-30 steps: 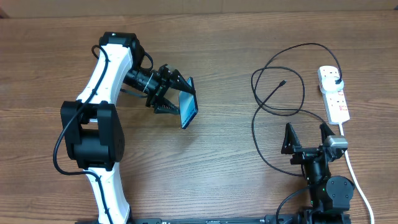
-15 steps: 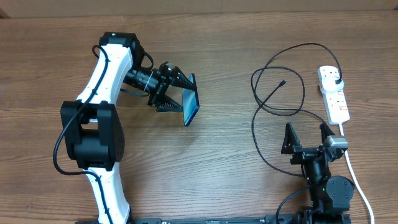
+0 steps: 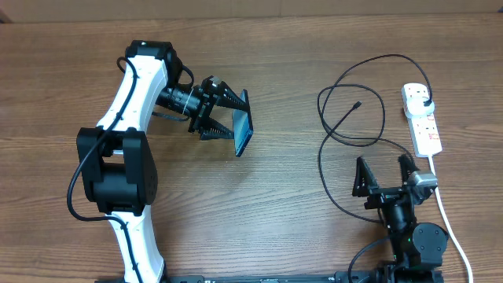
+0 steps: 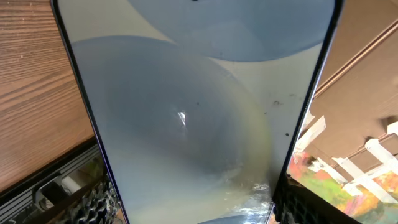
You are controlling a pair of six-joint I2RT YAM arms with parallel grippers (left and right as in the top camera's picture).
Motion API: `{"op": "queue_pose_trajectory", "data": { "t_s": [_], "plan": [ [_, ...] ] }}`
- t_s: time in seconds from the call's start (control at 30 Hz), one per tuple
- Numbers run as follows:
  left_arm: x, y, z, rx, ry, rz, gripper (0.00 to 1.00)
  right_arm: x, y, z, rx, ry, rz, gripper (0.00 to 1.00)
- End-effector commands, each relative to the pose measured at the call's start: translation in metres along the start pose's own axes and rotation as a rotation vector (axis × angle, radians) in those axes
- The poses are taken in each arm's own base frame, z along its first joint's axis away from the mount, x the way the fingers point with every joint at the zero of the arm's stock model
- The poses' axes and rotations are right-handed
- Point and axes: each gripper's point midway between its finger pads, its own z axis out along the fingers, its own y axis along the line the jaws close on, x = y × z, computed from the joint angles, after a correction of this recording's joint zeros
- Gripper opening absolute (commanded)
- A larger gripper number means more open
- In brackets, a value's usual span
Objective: Plug charger to phone and switch on socket
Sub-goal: 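Lift the smartphone with the left gripper and tilt it upright, then move the right gripper to the held phone and grasp its edge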
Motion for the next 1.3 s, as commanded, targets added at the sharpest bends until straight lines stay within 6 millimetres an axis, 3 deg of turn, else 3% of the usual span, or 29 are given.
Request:
{"op": "queue_pose_trajectory", "data": {
  "t_s": [0.0,0.1,0.2,0.37,0.5,0.7,0.9,1.27],
  "plan": [
    [0.001,-0.016,-0.004,0.058,-0.003,0.050,0.64,0.008,0.028,-0.002,-0.162,0.063,0.339,1.00],
    [0.001,-0.016,-0.004,0.058,-0.003,0.051,0.64,0.015,0.060,-0.011,-0.322,0.197,0.649,1.00],
    [0.001,-0.016,-0.004,0.058,-0.003,0.051,0.64,0.021,0.080,-0.021,-0.422,0.292,0.729,1.00],
    [0.001,-0.016,-0.004,0.058,-0.003,0.051,0.64,0.022,0.082,-0.022,-0.433,0.302,0.728,1.00],
    [0.001,-0.016,-0.004,0.058,-0.004,0.059,0.64,0.022,0.081,-0.022,-0.445,0.264,0.582,1.00],
    [0.001,-0.016,-0.004,0.058,-0.004,0.071,0.64,0.018,0.082,-0.022,-0.440,0.274,0.615,1.00],
    [0.001,-0.016,-0.004,0.057,-0.004,0.073,0.64,0.006,0.072,-0.020,-0.311,0.316,0.655,0.99],
    [0.001,-0.016,-0.004,0.057,-0.004,0.074,0.64,-0.037,0.066,-0.010,-0.103,0.488,0.652,0.99]
  ]
}}
